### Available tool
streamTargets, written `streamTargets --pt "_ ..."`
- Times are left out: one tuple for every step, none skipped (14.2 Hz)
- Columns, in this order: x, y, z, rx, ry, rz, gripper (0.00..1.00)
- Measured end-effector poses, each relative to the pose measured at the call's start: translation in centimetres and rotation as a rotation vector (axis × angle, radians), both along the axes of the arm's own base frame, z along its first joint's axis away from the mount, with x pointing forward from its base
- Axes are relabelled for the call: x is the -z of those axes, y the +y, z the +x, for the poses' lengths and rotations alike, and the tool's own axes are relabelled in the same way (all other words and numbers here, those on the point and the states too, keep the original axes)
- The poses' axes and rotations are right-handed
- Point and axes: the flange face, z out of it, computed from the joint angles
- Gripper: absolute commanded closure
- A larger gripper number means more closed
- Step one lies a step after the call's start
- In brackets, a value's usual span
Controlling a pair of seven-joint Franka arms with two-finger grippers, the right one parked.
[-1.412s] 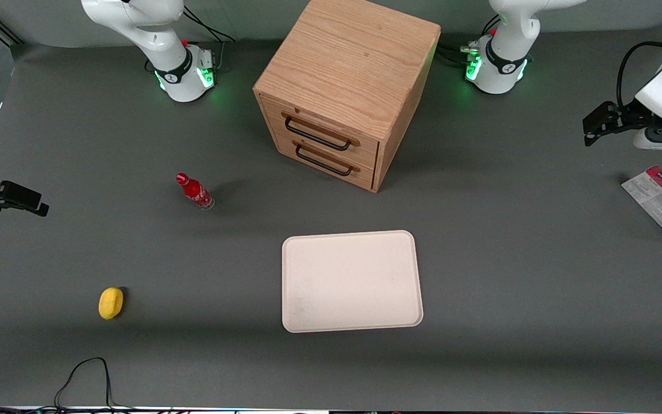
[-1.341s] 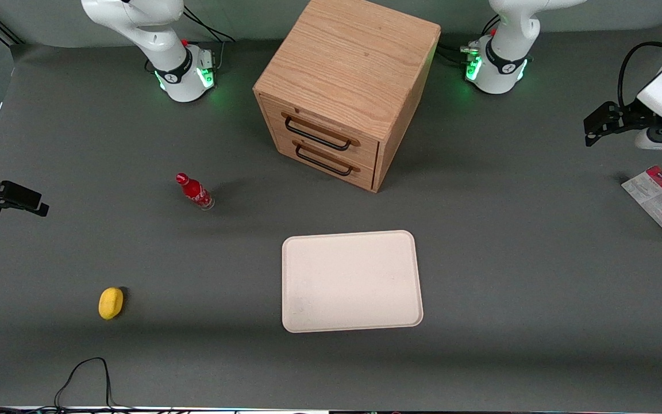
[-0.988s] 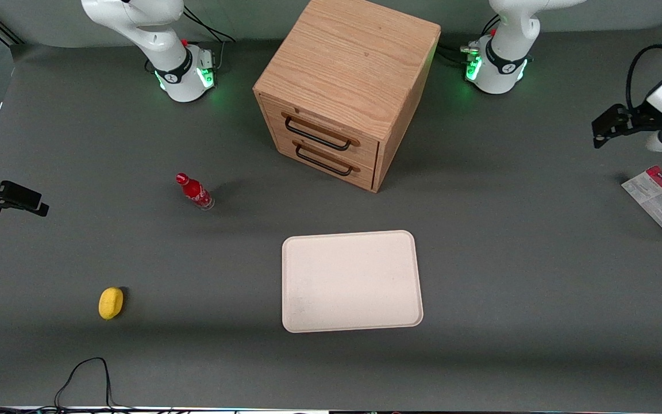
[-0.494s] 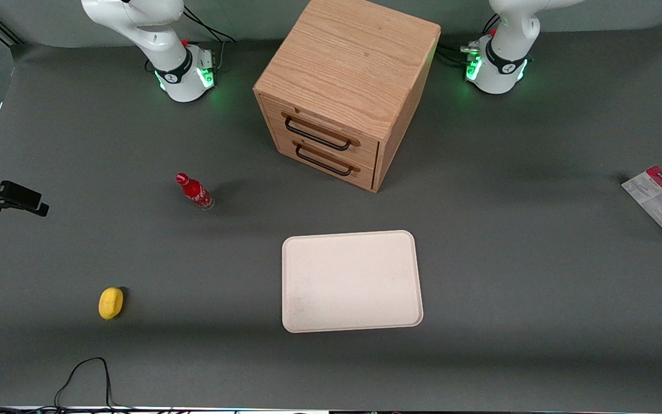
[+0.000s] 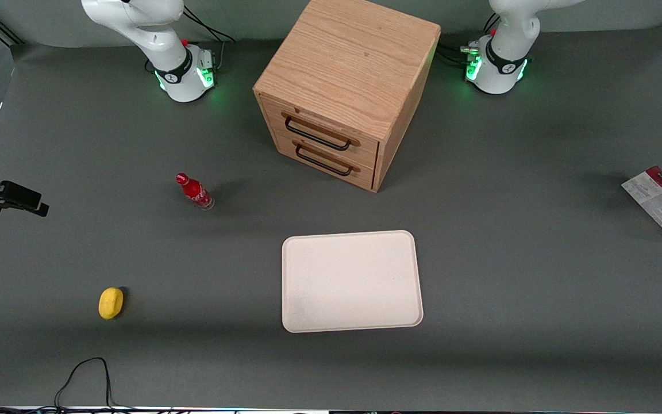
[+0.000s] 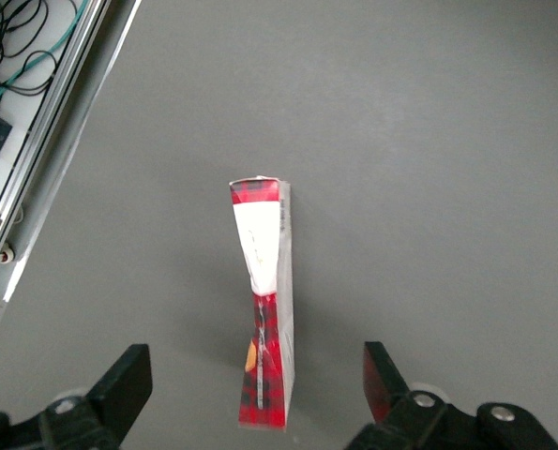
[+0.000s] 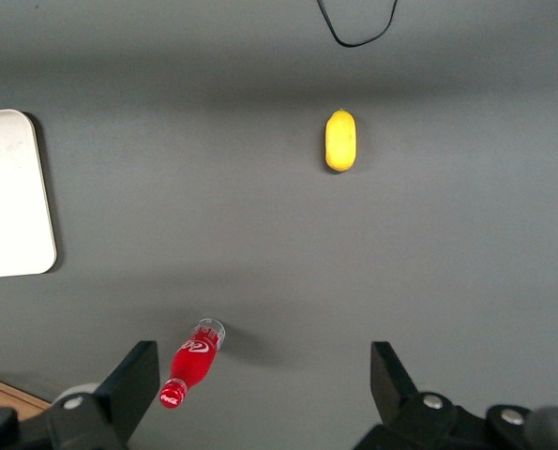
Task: Place red cookie box on tray
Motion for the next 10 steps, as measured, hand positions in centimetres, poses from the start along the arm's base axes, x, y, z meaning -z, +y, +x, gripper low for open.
streamTargets --pt "2.1 0.5 0.3 -0.021 0.002 -0.004 0.0" --pt "4.2 1.0 0.4 -0.044 0.006 -0.017 0.0" --pt "6.1 1.5 0.3 -0.064 0.017 -0.028 0.0" --pt "7.8 2.0 0.0 -0.081 0.034 -0.036 0.0" --pt "9.3 2.6 -0.4 -0.099 0.049 -0.044 0.0" --pt "10.5 2.9 -0.6 -0.118 0.055 -0.056 0.01" --pt "11.7 3.1 -0.8 -0.133 0.062 -0.066 0.03" --pt "12.8 3.2 -0.9 -0.143 0.069 -0.071 0.13" --pt "13.9 3.3 -1.0 -0.151 0.077 -0.076 0.27" --pt "14.9 3.2 -1.1 -0.156 0.087 -0.08 0.59"
